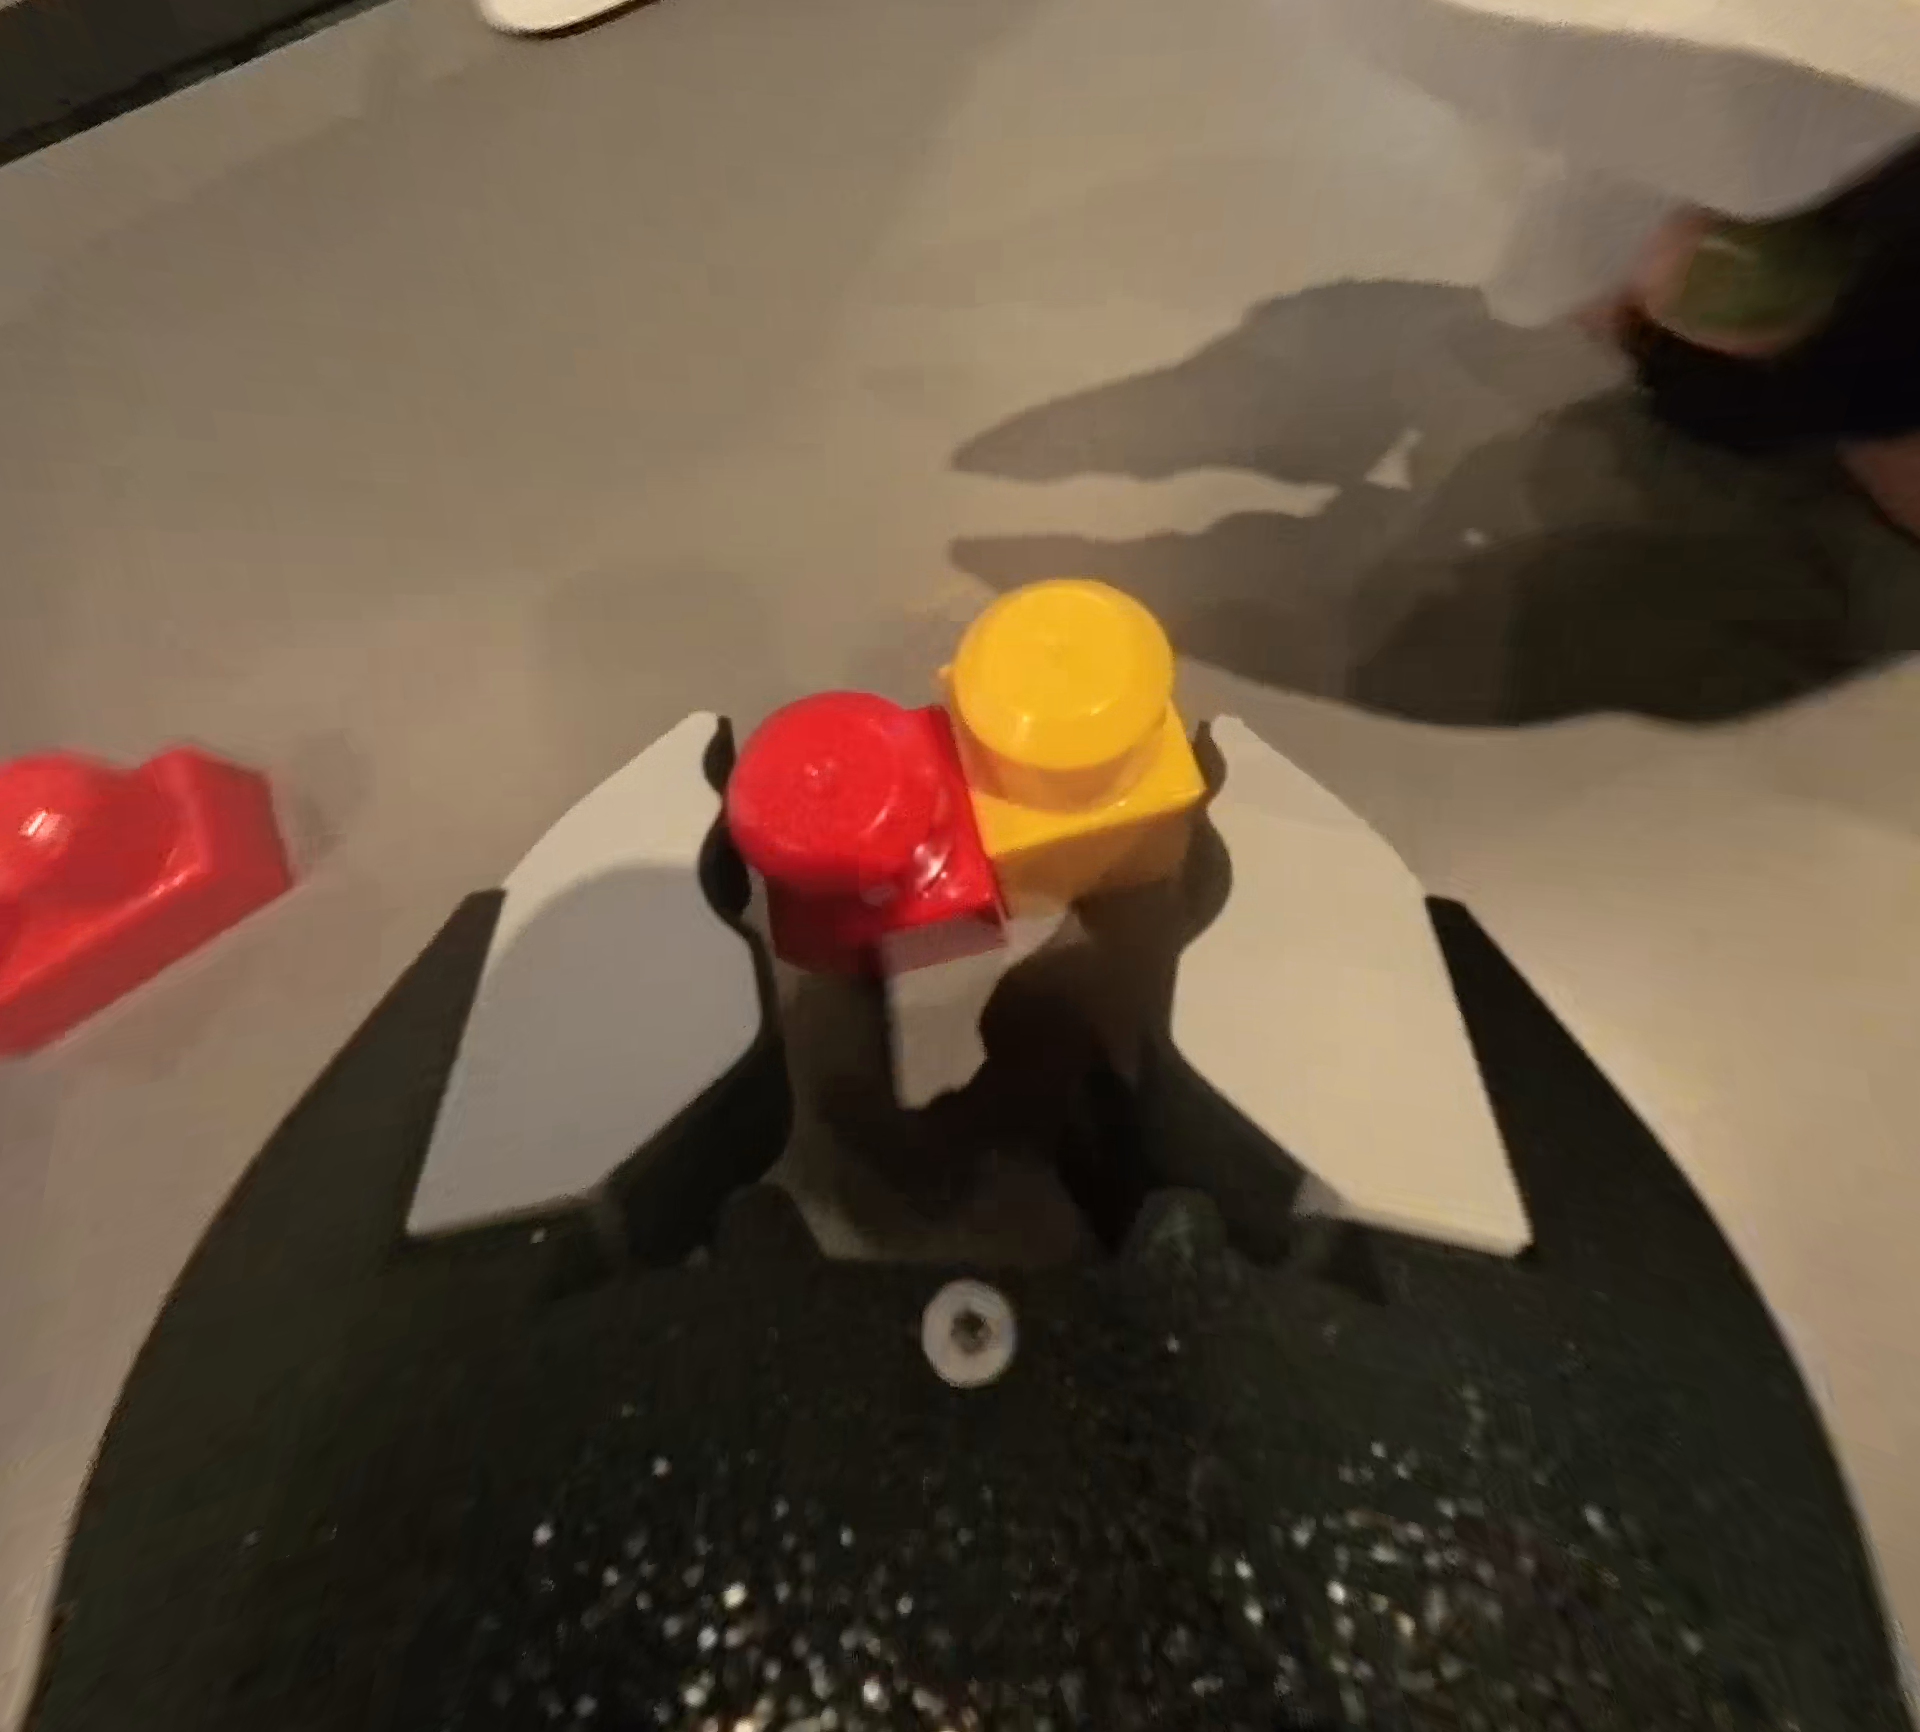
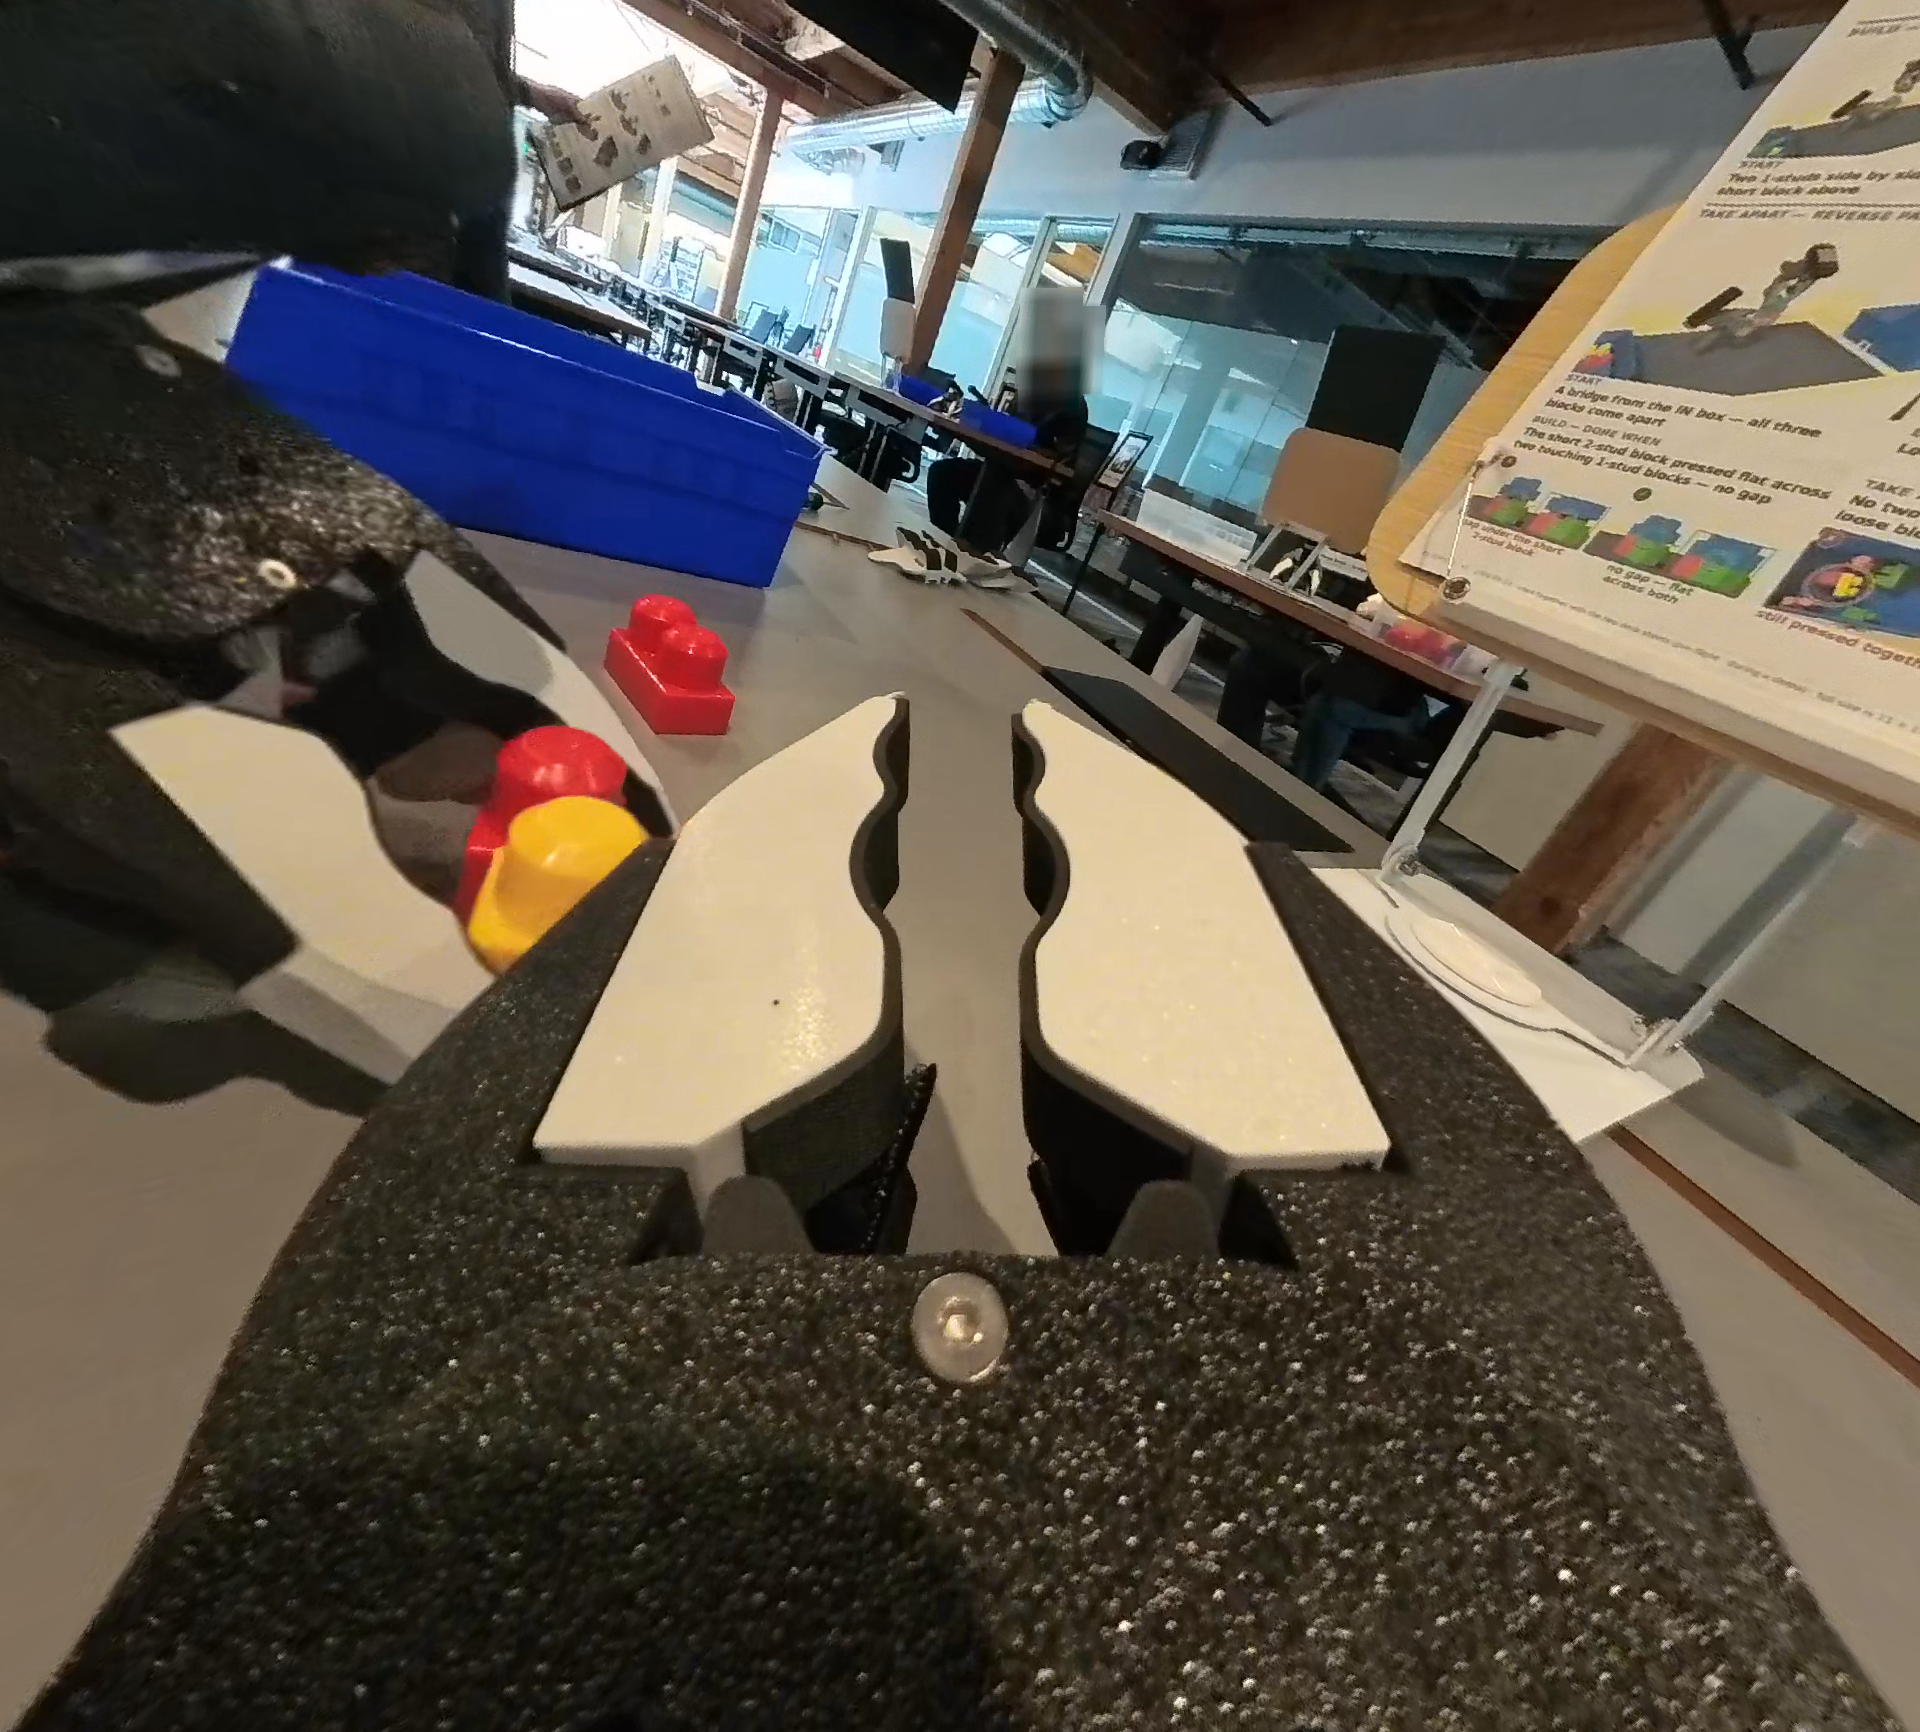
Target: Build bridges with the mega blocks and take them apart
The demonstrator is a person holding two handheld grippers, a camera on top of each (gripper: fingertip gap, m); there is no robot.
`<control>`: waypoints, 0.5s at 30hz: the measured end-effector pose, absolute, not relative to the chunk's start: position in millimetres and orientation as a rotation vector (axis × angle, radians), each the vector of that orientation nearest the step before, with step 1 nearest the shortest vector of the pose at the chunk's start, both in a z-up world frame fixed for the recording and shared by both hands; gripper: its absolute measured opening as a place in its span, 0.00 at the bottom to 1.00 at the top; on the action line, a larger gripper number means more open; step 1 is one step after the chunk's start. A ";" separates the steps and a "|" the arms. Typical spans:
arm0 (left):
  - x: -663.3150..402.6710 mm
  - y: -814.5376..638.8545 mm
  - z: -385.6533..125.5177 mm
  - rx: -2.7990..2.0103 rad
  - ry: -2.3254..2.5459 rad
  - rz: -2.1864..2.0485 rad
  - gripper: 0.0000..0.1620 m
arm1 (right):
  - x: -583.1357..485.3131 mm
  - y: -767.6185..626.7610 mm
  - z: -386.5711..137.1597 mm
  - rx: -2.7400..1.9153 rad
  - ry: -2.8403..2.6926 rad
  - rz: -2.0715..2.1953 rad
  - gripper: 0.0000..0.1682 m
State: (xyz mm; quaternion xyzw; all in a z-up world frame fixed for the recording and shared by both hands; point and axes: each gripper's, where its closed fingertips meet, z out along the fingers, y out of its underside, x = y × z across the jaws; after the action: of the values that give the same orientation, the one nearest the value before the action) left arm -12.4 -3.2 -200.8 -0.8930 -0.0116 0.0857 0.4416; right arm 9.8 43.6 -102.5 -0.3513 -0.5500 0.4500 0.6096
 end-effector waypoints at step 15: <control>-5.0 -23.4 -193.6 -2.154 0.040 0.108 0.68 | 8.6 35.0 -109.8 -0.784 -1.350 1.017 0.05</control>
State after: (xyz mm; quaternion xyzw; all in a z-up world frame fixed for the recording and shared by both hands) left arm -5.0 -23.4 -193.6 -0.8799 0.0165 0.0443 0.4727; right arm 8.6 35.0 -109.8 -0.3379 -0.5815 0.4380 0.5965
